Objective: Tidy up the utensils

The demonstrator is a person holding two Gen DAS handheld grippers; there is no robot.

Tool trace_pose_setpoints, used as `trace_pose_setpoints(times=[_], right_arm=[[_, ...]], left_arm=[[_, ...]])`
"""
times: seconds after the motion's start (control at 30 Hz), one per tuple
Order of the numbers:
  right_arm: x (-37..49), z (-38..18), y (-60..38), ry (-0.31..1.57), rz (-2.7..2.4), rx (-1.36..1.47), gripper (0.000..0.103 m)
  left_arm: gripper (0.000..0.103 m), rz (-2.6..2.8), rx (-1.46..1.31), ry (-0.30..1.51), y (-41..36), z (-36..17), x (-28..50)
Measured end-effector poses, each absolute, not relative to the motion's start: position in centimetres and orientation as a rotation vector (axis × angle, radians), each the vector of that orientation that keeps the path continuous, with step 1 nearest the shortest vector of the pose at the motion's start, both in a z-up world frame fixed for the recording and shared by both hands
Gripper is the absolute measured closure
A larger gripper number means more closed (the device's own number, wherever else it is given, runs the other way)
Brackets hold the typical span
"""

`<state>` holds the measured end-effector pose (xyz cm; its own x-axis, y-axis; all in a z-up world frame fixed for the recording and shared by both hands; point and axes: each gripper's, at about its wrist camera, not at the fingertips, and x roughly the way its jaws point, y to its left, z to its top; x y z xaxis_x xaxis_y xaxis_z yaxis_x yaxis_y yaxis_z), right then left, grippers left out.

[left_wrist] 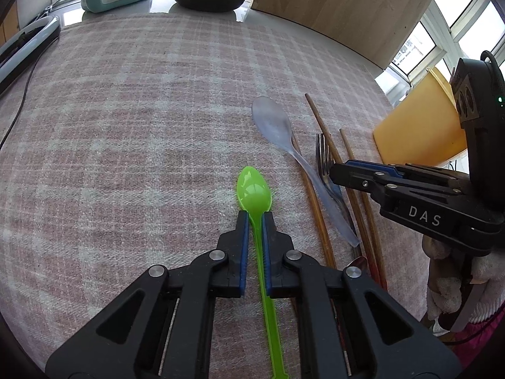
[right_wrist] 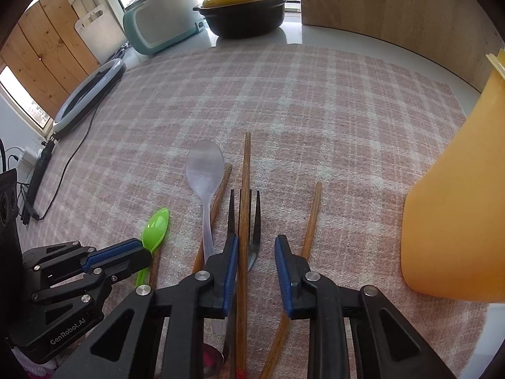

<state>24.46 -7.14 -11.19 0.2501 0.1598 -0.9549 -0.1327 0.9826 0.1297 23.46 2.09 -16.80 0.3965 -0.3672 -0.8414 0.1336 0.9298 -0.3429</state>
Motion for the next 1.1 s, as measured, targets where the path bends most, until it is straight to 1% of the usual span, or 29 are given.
trace_pose_setpoints(times=[0.13, 0.4, 0.5, 0.57, 0.6, 0.63, 0.87, 0.9, 1.03, 1.1], right_arm=[[24.5, -11.2, -6.6, 1.303, 0.214, 0.015, 0.097], [23.9, -9.8, -6.7, 1.265, 0.231, 0.024, 0.099], [23.6, -9.4, -6.9, 1.259, 0.233, 0.030, 0.099], [23.3, -9.1, -7.1, 1.255, 0.240, 0.036, 0.099], [23.2, -9.0, -7.2, 1.253, 0.242, 0.036, 0.099], [23.1, -8.9, -7.2, 1.251, 0.243, 0.037, 0.099], [22.2, -8.2, -7.7, 1.238, 0.246, 0.051, 0.099], [22.1, -8.1, -7.7, 1.237, 0.248, 0.055, 0.099], [21.8, -7.8, -7.7, 1.234, 0.255, 0.056, 0.099], [21.7, -7.7, -7.7, 1.234, 0.259, 0.054, 0.099]], left_arm=[[0.103, -0.321, -0.247, 1.115, 2.4, -16.7, 23.1], [0.103, -0.321, -0.287, 1.092, 3.8, -16.1, 22.7], [0.102, -0.350, -0.325, 1.118, 3.8, -16.0, 22.8], [0.091, -0.351, -0.297, 1.138, 3.3, -15.9, 23.0], [0.080, -0.346, -0.268, 1.141, 2.7, -15.9, 23.1], [0.072, -0.339, -0.239, 1.147, 2.3, -15.9, 23.2], [0.073, -0.321, 0.006, 1.142, -1.0, -15.8, 22.6], [0.073, -0.330, 0.008, 1.144, -1.0, -15.8, 22.5], [0.081, -0.343, -0.008, 1.149, -0.4, -15.8, 22.0], [0.082, -0.359, -0.040, 1.166, 0.0, -15.8, 21.9]])
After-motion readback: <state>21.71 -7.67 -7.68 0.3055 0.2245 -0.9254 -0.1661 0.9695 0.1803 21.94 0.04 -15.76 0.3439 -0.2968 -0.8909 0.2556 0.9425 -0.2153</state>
